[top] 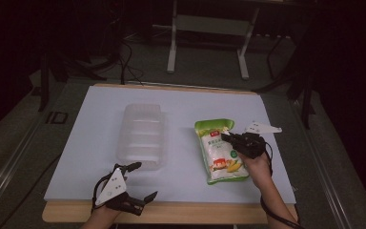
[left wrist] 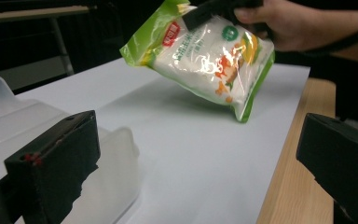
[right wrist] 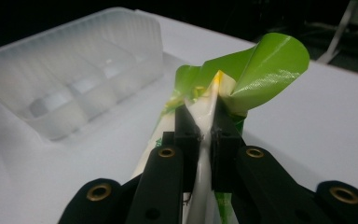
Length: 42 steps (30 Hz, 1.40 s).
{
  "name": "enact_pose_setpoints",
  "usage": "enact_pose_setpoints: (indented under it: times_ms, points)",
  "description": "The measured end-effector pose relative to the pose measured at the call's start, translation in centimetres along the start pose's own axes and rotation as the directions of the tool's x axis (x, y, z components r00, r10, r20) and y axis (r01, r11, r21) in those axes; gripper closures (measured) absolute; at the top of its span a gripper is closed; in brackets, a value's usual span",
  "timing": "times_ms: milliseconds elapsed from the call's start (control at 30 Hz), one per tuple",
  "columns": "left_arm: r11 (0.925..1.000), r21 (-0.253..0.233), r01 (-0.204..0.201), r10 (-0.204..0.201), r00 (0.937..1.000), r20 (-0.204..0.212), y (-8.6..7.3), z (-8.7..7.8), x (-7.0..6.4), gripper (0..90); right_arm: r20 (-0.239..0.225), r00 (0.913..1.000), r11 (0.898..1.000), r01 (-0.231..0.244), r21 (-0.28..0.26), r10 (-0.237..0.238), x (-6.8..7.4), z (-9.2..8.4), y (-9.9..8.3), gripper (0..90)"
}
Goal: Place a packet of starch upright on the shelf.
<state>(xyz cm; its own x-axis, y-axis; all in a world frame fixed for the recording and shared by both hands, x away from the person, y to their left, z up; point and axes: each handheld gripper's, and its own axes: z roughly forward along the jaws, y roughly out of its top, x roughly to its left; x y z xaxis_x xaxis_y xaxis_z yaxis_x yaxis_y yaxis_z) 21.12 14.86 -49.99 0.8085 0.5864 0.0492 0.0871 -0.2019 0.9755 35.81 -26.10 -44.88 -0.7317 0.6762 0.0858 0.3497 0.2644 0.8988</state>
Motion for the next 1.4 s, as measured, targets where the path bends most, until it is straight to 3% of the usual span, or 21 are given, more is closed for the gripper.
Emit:
enact_pose_setpoints:
  times_ms: [367, 500, 733, 867, 1000, 1067, 1267, 1400]
  points:
    - [0.9974, 0.007, 0.072, -0.072, 0.9972, 0.020, 3.2, 1.0, 1.4, 0.0, 0.003, 0.9980, 0.990, 0.062, -0.127, -0.063, 2.1, -3.9, 2.0, 84.7]
    - [0.9949, -0.017, 0.099, -0.098, 0.9935, 0.058, 4.5, 1.4, 2.0, 0.0, 0.005, 0.9965, 0.982, 0.083, -0.170, -0.083, 2.9, -5.1, 2.7, 84.6]
    - [0.9934, 0.008, 0.115, -0.115, 0.9901, 0.081, 7.9, 2.6, 2.8, 0.0, -0.011, 0.9921, 0.967, 0.119, -0.224, -0.125, 4.7, -6.3, 3.6, 84.7]
    - [0.9852, 0.006, 0.171, -0.171, 0.9805, 0.097, 9.3, 3.7, 3.6, 0.0, -0.025, 0.9892, 0.957, 0.133, -0.259, -0.145, 5.9, -6.8, 4.1, 84.7]
    - [0.9866, 0.025, 0.161, -0.163, 0.9826, 0.089, 10.4, 5.0, 3.7, 0.0, -0.031, 0.9844, 0.946, 0.157, -0.282, -0.173, 6.9, -7.1, 4.5, 84.7]
    - [0.9852, 0.043, 0.166, -0.170, 0.9802, 0.102, 10.8, 5.8, 3.7, 0.0, -0.033, 0.9824, 0.942, 0.167, -0.290, -0.184, 7.4, -7.2, 4.7, 84.7]
    - [0.9755, 0.063, 0.211, -0.218, 0.9627, 0.160, 11.3, 8.0, 4.1, 0.0, -0.050, 0.9772, 0.933, 0.181, -0.312, -0.206, 8.4, -7.3, 4.8, 84.7]
    - [0.9667, 0.064, 0.248, -0.256, 0.9466, 0.197, 11.5, 9.3, 4.4, 0.0, -0.057, 0.9741, 0.928, 0.190, -0.319, -0.219, 8.9, -7.3, 4.9, 84.7]
